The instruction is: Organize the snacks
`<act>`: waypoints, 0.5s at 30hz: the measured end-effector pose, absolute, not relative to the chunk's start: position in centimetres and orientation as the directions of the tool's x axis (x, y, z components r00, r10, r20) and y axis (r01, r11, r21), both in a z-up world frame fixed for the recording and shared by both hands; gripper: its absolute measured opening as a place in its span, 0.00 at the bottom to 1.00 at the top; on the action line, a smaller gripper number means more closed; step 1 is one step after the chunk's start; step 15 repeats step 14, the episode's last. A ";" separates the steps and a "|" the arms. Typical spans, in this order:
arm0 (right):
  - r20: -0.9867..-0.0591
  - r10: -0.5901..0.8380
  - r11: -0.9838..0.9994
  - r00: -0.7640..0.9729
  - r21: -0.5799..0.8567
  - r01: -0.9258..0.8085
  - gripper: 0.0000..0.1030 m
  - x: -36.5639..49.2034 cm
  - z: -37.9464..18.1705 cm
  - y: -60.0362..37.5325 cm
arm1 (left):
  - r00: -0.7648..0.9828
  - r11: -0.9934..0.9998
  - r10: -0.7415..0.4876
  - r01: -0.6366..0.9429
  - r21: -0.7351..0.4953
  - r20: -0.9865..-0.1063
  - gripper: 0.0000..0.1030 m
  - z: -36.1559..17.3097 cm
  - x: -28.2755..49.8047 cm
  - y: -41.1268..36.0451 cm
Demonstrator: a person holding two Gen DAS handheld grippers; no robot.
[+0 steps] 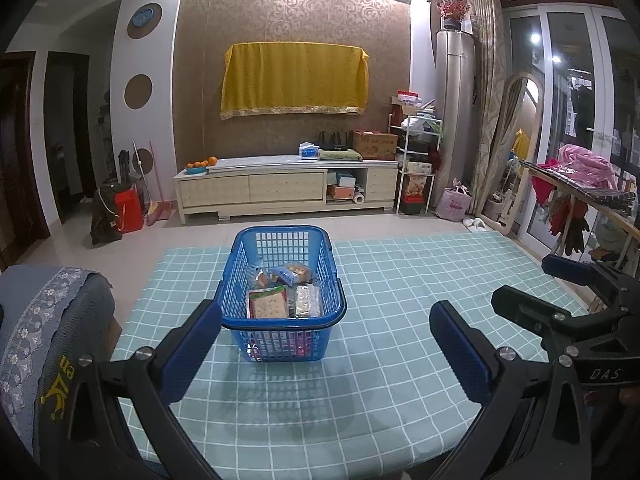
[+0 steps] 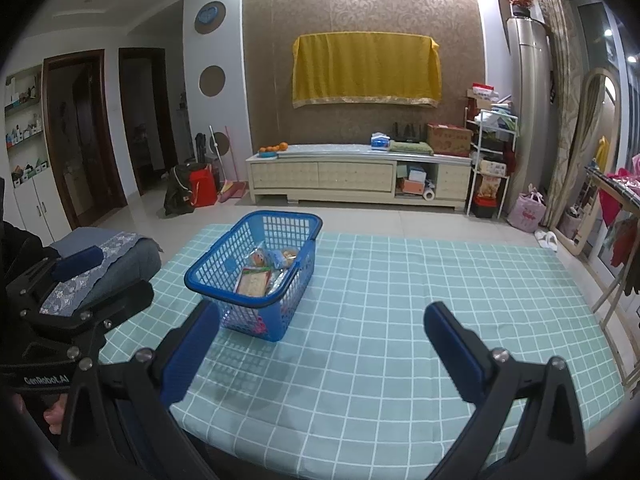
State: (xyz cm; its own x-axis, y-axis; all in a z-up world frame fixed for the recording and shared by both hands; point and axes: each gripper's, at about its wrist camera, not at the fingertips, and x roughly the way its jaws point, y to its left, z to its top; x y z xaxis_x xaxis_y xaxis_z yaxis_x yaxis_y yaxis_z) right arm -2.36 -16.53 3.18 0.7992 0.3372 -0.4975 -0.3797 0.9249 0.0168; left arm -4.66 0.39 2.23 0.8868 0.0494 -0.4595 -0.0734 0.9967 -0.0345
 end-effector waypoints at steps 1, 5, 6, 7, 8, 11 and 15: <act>-0.498 0.337 0.925 0.799 0.016 -0.380 1.00 -2.4 3.2 -16.5 | 0.886 0.997 0.048 -0.072 -0.035 -0.461 1.00 2.2 -4.6 0.4; -0.497 0.335 0.926 0.800 0.016 -0.378 1.00 -2.4 3.2 -16.5 | 0.886 0.997 0.045 -0.069 -0.035 -0.461 1.00 2.2 -4.7 0.4; -0.497 0.334 0.926 0.801 0.014 -0.378 1.00 -2.4 3.1 -16.5 | 0.886 0.997 0.047 -0.070 -0.033 -0.461 1.00 2.2 -4.7 0.4; -0.496 0.335 0.926 0.801 0.013 -0.378 1.00 -2.4 3.2 -16.5 | 0.886 0.997 0.046 -0.070 -0.035 -0.461 1.00 2.2 -4.7 0.3; -0.498 0.333 0.926 0.801 0.014 -0.376 1.00 -2.4 3.1 -16.5 | 0.886 0.997 0.046 -0.070 -0.034 -0.462 1.00 2.2 -4.7 0.4; -0.498 0.332 0.926 0.801 0.012 -0.376 1.00 -2.4 3.2 -16.5 | 0.886 0.997 0.048 -0.070 -0.032 -0.460 1.00 2.3 -4.8 0.4; -0.497 0.334 0.926 0.801 0.014 -0.378 1.00 -2.4 3.2 -16.5 | 0.886 0.997 0.045 -0.070 -0.037 -0.461 1.00 2.3 -4.9 0.4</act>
